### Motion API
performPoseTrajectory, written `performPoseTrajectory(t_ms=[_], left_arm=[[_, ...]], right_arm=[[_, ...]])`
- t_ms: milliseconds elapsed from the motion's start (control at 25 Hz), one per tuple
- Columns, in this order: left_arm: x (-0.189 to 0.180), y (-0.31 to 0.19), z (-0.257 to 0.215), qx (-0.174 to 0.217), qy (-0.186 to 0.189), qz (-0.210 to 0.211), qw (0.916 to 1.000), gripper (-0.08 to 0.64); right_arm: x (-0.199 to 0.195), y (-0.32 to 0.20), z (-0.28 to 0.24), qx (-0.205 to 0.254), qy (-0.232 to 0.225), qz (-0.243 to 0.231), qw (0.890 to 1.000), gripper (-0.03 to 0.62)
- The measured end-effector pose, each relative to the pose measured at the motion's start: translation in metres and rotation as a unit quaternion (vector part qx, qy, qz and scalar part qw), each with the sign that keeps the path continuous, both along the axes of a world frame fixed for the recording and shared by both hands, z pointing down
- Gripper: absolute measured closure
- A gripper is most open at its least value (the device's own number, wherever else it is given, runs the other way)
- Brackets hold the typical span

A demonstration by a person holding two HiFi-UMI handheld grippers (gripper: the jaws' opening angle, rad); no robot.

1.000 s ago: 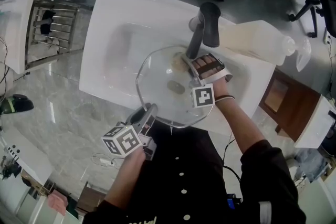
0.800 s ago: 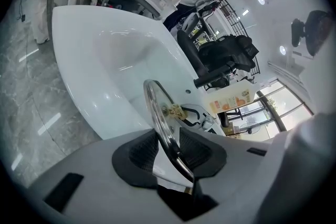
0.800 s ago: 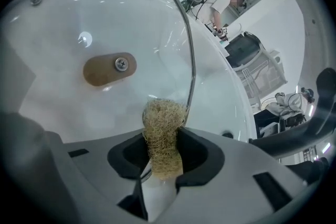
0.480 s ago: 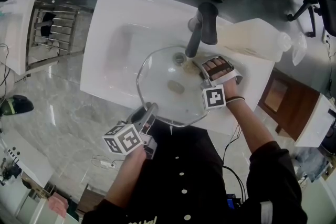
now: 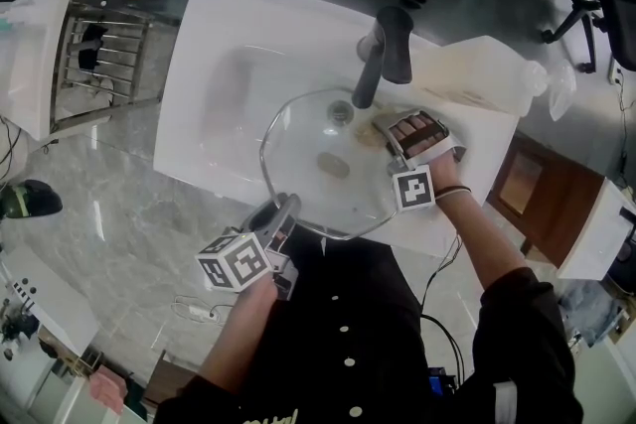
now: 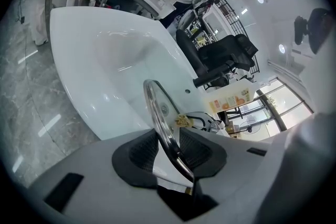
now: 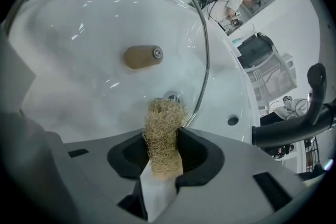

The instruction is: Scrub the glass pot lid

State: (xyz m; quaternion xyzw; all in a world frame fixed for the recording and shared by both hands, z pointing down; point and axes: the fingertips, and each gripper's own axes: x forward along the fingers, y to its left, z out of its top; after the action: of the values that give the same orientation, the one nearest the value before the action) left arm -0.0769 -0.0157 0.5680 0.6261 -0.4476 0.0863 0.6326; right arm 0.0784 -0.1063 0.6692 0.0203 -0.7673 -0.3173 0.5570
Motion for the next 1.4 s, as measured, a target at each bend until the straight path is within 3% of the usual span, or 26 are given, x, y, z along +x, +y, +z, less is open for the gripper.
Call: performPoseTrajectory(t_ms=[160, 400, 680, 920, 1400], left_arm=[[0.000, 0.000, 0.000, -0.003, 0.000, 0.004, 1.0000, 0.416], [0.000, 0.000, 0.000, -0.001, 0.001, 0.005, 1.0000, 0.416], [0.000, 0.000, 0.000, -0.001, 0.000, 0.006, 1.0000, 0.414], [0.001, 0.000, 0.001, -0.001, -0.001, 0.011, 0.9999, 0.414], [0.001, 0.002, 0.004, -0.006, -0.012, 0.027, 0.9995, 0.408]], right_arm=[[0.003, -0.001, 0.005, 0.007, 0.004, 0.017, 1.000, 0.445], [-0.049, -0.013, -0.027, 0.031, -0.092, 0.045, 0.994, 0.443], [-0.128, -0.025, -0.049, 0.039, -0.174, 0.020, 0.984, 0.443], [-0.158, -0.028, -0.051, 0.040, -0.191, -0.006, 0.981, 0.443], [-0.158, -0.021, -0.041, 0.026, -0.186, -0.025, 0.982, 0.445]])
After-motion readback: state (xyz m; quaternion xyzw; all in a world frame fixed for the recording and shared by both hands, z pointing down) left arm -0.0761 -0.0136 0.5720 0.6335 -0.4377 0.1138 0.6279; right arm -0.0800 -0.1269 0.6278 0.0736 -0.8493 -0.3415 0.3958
